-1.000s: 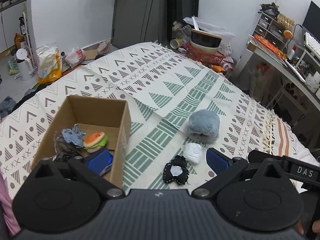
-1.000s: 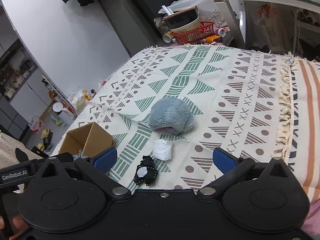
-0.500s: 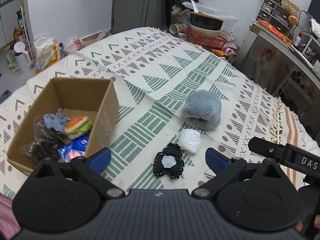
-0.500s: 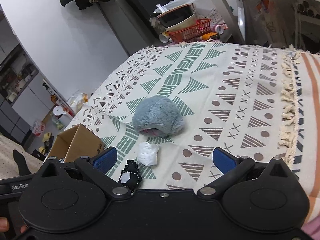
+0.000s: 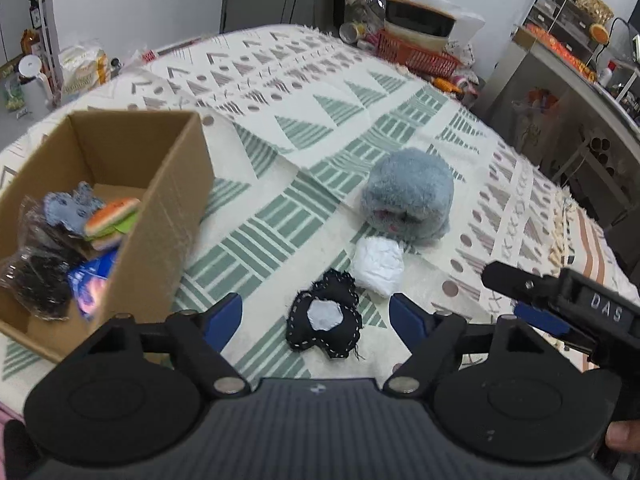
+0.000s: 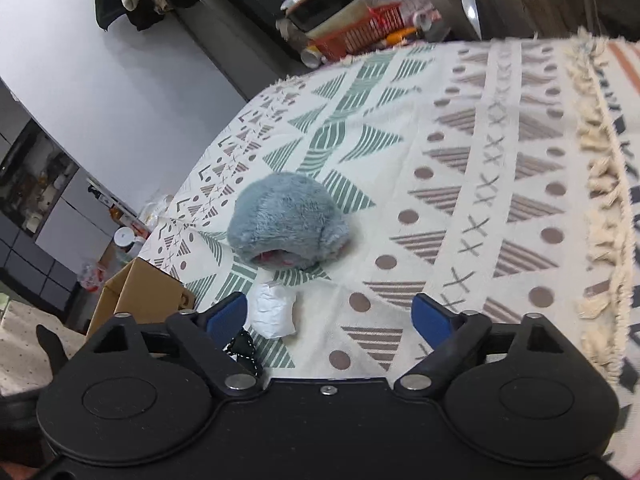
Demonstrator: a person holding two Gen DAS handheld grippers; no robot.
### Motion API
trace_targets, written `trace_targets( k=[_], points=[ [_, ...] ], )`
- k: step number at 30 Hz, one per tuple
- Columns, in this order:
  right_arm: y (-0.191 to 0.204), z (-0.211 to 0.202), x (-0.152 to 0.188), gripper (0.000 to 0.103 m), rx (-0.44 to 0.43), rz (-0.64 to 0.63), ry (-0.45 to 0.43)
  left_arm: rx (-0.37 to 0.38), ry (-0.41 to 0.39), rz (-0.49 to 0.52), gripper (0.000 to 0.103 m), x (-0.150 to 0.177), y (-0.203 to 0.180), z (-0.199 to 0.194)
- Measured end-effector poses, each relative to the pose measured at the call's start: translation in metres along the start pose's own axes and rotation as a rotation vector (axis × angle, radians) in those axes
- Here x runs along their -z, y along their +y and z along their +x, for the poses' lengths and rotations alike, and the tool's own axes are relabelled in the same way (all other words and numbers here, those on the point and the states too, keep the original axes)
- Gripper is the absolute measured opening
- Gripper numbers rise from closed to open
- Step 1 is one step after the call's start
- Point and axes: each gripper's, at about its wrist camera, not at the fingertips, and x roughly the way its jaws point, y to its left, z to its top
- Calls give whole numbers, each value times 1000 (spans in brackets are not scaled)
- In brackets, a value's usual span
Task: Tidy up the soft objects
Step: 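Grasp the black-and-white plush with the left tool while the right tool grasps the white cloth bundle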
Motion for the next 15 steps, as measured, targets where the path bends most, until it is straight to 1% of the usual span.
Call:
trace_targets(
  k=[6,8,10,15],
  points=[
    [-6,15,2,87,-24,14,38,10,45,-4,77,8,-5,27],
    [-7,19,3,85,-27,13,51,13,58,-10,75,10,-5,36],
    [-8,24,3,82,-31,17,66,20,68,-19,74,11,-4,43],
    [-10,33,3,76,-36,20,87,28,103,-52,63,13,-2,59]
  ],
)
